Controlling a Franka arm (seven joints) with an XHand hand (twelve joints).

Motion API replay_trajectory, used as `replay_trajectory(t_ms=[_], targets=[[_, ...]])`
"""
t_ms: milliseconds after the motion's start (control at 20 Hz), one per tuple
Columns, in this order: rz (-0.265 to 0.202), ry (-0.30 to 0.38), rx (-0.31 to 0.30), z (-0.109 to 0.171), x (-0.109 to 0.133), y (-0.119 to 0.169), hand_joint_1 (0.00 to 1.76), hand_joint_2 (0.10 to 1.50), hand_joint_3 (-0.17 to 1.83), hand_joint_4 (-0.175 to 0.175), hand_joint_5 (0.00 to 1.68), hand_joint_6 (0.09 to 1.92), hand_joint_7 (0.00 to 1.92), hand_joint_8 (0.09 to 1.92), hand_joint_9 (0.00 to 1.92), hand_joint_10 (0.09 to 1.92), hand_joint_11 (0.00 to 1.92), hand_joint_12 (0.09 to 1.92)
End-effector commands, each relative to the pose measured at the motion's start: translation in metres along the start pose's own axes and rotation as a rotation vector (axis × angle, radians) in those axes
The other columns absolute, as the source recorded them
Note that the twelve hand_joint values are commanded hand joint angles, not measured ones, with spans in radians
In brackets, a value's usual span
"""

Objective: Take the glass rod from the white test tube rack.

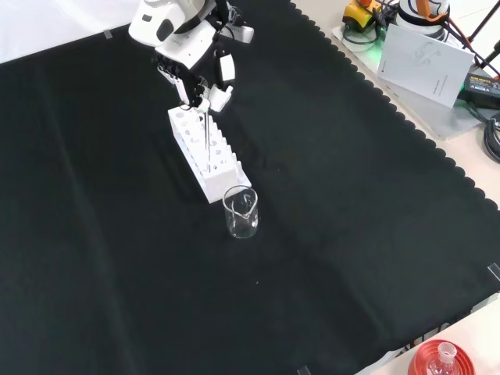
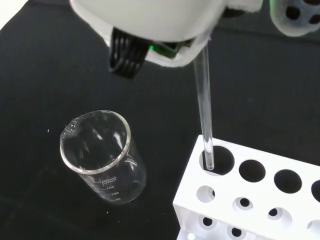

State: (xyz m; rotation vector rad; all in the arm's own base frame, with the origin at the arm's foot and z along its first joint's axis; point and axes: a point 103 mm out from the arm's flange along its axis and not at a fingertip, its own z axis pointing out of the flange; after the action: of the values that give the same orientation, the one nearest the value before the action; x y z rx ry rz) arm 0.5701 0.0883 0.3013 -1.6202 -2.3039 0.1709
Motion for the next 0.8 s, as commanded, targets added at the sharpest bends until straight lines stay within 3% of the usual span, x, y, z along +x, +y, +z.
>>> replay_trajectory(t_ms=[50, 800], targets=[[0.009, -0.016, -0.018, -0.012, 0.012, -0.027, 1.22, 0.61, 0.75, -0.175, 1.28, 0.69, 1.74, 0.24, 1.88, 0.09, 1.66, 0.5], [-0.02, -0.055, -0.079, -0.044, 0.063, -0.058, 1.22, 0.61, 0.76, -0.175, 1.28, 0.69, 1.76, 0.21, 1.89, 0.09, 1.66, 0.5]])
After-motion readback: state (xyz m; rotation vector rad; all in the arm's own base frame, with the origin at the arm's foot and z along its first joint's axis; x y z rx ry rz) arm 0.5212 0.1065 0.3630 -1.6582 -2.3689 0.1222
